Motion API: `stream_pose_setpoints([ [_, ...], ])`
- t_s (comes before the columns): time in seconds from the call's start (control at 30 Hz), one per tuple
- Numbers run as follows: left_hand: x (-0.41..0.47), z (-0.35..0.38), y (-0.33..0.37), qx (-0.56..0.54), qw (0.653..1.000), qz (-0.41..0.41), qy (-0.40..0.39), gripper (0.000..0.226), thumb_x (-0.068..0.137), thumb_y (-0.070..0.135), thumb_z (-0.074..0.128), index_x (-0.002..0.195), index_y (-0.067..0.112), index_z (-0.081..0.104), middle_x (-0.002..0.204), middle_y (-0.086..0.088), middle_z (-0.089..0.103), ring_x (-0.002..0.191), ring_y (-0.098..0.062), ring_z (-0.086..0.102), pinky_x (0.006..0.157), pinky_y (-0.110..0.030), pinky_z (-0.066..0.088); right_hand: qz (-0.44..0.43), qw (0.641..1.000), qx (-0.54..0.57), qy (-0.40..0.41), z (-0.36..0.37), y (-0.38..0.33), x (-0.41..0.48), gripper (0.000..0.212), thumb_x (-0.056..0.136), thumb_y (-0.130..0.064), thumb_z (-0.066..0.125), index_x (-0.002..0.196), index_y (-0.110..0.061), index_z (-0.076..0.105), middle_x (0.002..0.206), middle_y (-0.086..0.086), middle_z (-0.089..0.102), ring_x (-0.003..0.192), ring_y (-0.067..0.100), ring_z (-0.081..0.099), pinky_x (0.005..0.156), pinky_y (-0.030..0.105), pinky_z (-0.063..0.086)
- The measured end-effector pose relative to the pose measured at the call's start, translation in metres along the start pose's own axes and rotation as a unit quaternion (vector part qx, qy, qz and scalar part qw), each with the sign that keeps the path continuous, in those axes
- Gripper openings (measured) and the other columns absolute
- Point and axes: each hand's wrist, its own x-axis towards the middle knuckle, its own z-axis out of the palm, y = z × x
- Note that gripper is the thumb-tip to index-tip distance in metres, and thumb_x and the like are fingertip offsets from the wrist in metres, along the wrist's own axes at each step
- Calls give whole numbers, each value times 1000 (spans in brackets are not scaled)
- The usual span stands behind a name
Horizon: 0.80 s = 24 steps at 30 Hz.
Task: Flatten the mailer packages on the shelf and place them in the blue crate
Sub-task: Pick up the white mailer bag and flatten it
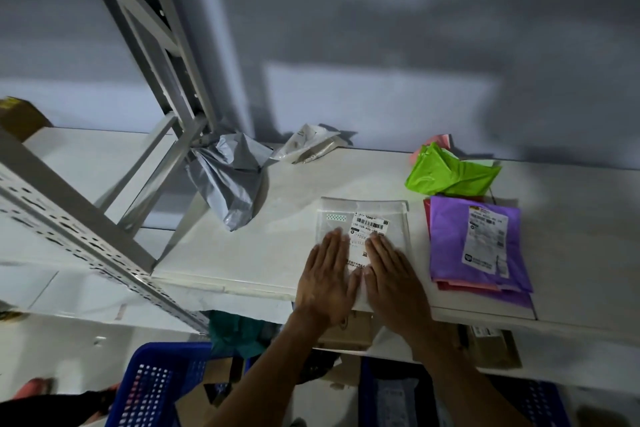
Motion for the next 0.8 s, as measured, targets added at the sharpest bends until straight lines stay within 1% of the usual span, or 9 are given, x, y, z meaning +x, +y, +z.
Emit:
stream_pose_setpoints([
  [0.1,-6,-4,-9,0,1000,-18,16,74,104,59,16,161,14,6,169,-5,-2,155,-16,-6,126,-37,2,22,1000,9,17,-5,10,-10,54,106,-28,35,154,-4,34,163,11,29,152,23,25,118,44,32],
  [0.27,-8,-12,-12,-1,1000,-20,3,76,103,62,11,161,14,-1,168,-4,-8,154,-14,-12,127,-38,-1,13,1000,-13,7,-4,16,-14,54,107,-28,33,155,-4,30,165,12,25,153,24,21,118,44,31],
  [0.37,-9,-11,-16,2,1000,-11,9,77,103,63,12,161,14,3,168,-5,-3,155,-16,-8,127,-40,1,22,1000,-20,8,-6,14,-14,54,107,-30,32,155,-5,33,164,10,27,153,23,24,118,42,30],
  [0.43,-10,-9,-18,9,1000,-2,30,75,104,60,19,160,9,17,167,-10,10,155,-21,4,127,-41,6,35,999,-16,7,-9,13,-14,54,106,-30,33,154,-6,36,163,10,31,151,24,29,117,42,33],
  [0.53,-5,-8,-17,19,999,19,47,71,104,53,31,150,-1,39,158,-22,33,149,-33,31,122,-50,26,51,999,-3,1,-14,7,-7,52,103,-28,33,147,-3,47,156,13,43,144,27,40,112,45,40],
  [0.6,0,-9,-13,32,998,25,37,72,103,51,31,145,-6,44,153,-27,40,144,-38,39,118,-52,32,72,997,10,2,-16,0,3,51,99,-27,34,138,1,54,148,18,50,138,31,47,110,45,44],
  [0.67,6,-11,-7,32,999,2,27,75,102,51,28,146,-8,41,152,-29,40,143,-38,40,119,-49,32,76,997,25,7,-16,-8,15,51,98,-25,33,135,3,54,146,21,51,138,32,47,112,43,43],
  [0.73,11,-11,-1,23,1000,-9,19,74,103,50,24,150,-6,34,156,-27,34,146,-36,34,122,-46,28,35,999,34,10,-12,-14,24,52,97,-21,31,140,1,51,150,18,47,143,30,41,116,41,38],
  [0.8,15,-7,0,21,998,47,31,66,106,42,21,152,-2,33,160,-23,28,150,-33,28,122,-46,28,-10,999,31,13,-7,-19,26,52,97,-17,33,143,2,50,151,16,48,144,30,41,118,42,33],
])
